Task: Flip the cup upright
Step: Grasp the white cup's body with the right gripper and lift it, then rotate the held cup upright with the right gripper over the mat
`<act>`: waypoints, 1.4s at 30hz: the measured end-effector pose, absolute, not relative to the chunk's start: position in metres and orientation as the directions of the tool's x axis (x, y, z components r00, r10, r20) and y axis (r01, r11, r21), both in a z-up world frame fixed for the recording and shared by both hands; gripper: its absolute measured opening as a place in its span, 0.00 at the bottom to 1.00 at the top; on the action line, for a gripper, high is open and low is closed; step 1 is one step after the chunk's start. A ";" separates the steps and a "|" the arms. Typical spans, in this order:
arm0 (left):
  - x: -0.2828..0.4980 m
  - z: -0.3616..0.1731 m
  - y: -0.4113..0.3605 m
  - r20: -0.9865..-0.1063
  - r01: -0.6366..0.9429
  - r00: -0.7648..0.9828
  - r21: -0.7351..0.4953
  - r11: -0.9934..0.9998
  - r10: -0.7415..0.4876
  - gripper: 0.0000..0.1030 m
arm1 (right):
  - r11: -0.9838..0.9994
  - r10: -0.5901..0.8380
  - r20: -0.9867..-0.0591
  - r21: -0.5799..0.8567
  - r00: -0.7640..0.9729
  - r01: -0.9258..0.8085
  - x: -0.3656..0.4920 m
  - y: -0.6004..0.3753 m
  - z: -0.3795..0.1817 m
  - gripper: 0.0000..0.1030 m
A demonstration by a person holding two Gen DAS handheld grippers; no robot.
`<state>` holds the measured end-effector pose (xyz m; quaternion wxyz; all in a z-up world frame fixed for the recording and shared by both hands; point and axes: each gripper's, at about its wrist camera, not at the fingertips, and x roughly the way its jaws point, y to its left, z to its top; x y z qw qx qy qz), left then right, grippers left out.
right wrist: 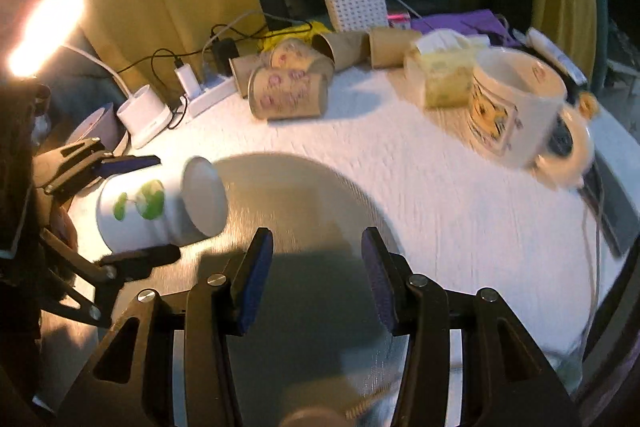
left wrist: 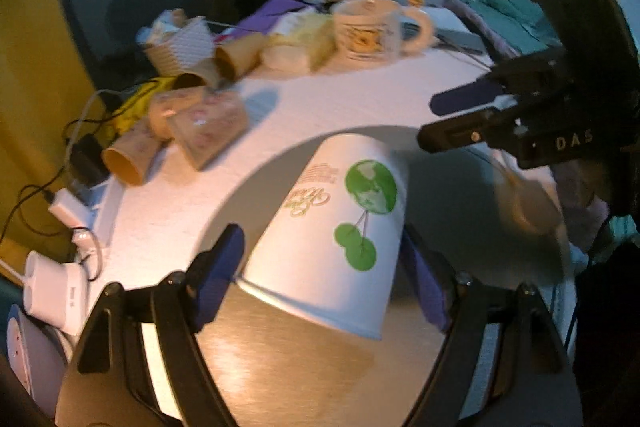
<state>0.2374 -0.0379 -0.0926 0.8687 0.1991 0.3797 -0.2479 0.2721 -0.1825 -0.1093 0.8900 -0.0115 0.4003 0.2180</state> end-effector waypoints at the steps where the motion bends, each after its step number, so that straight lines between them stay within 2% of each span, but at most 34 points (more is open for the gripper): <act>1: 0.236 -0.094 -0.041 -0.762 0.589 0.583 0.159 0.792 -0.281 0.77 | 0.902 0.386 -0.713 0.158 0.585 -0.403 0.266 -0.185 -0.109 0.47; 6: 0.229 -0.107 -0.060 -0.793 0.648 0.530 0.151 0.746 -0.300 0.78 | 0.900 0.392 -0.717 0.166 0.577 -0.404 0.256 -0.193 -0.116 0.47; 11: 0.217 -0.119 -0.077 -0.804 0.681 0.537 0.236 0.693 -0.254 0.79 | 0.892 0.404 -0.726 0.177 0.557 -0.416 0.258 -0.193 -0.124 0.47; 14: 0.214 -0.121 -0.079 -0.811 0.683 0.533 0.244 0.689 -0.241 0.79 | 0.886 0.412 -0.733 0.183 0.541 -0.427 0.259 -0.190 -0.128 0.47; 16: 0.212 -0.122 -0.080 -0.812 0.683 0.533 0.249 0.686 -0.236 0.85 | 0.880 0.418 -0.734 0.182 0.536 -0.438 0.257 -0.187 -0.130 0.47; 17: 0.209 -0.122 -0.079 -0.813 0.686 0.532 0.250 0.683 -0.237 0.91 | 0.878 0.421 -0.734 0.183 0.533 -0.442 0.257 -0.186 -0.131 0.47; 22: 0.198 -0.116 -0.070 -0.820 0.661 0.536 0.260 0.704 -0.200 0.91 | 0.872 0.422 -0.745 0.177 0.516 -0.457 0.253 -0.180 -0.134 0.47; 27: 0.188 -0.107 -0.046 -0.823 0.570 0.547 0.235 0.788 -0.151 0.91 | 0.860 0.443 -0.728 0.182 0.523 -0.476 0.240 -0.180 -0.128 0.47; 32: 0.181 -0.108 -0.020 -0.829 0.453 0.556 0.252 0.855 -0.050 0.91 | 0.825 0.487 -0.723 0.198 0.489 -0.529 0.227 -0.173 -0.125 0.47; 41: 0.169 -0.097 0.034 -0.800 0.194 0.598 0.087 0.977 -0.047 0.91 | 0.772 0.511 -0.722 0.147 0.466 -0.618 0.202 -0.158 -0.098 0.47; 42: 0.165 -0.096 0.037 -0.793 0.181 0.608 0.075 0.981 -0.052 0.91 | 0.763 0.512 -0.723 0.134 0.464 -0.632 0.199 -0.153 -0.096 0.50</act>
